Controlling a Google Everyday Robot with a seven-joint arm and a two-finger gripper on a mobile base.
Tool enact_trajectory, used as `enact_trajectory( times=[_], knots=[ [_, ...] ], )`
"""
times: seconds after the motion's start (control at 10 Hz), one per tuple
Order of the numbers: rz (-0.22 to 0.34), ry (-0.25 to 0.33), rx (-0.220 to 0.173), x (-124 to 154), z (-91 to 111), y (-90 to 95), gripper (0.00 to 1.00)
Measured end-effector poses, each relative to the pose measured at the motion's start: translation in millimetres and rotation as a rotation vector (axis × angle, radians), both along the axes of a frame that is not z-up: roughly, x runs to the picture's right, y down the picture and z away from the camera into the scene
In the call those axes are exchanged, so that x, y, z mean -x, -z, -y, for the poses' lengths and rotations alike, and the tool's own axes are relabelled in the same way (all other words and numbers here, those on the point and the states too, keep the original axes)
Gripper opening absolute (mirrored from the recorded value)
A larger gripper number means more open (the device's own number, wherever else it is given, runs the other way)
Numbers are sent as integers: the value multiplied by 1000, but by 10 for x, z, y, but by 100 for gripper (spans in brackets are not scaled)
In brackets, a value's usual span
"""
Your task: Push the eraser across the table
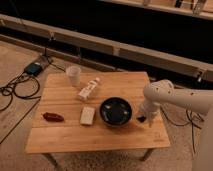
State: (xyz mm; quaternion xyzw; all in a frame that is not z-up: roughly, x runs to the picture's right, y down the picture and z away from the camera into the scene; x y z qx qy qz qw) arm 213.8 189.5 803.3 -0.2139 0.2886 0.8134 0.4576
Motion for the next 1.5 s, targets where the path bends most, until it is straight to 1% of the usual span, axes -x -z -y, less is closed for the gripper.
enact_trajectory(
  times=[0.5,0.6,0.7,0.8,0.9,1.2,1.3,1.5],
  knots=[
    [3,3,0,18,4,-8,65],
    [15,14,2,29,-9,-23,65],
    [37,34,7,48,-29,-36,65],
    [80,68,16,89,-58,-59,65],
    [138,110,27,137,-85,-86,65],
    [241,198,46,117,-116,-163,65],
    [253,210,48,78,-104,-201,65],
    [257,232,55,-43,-60,-289,65]
  ],
)
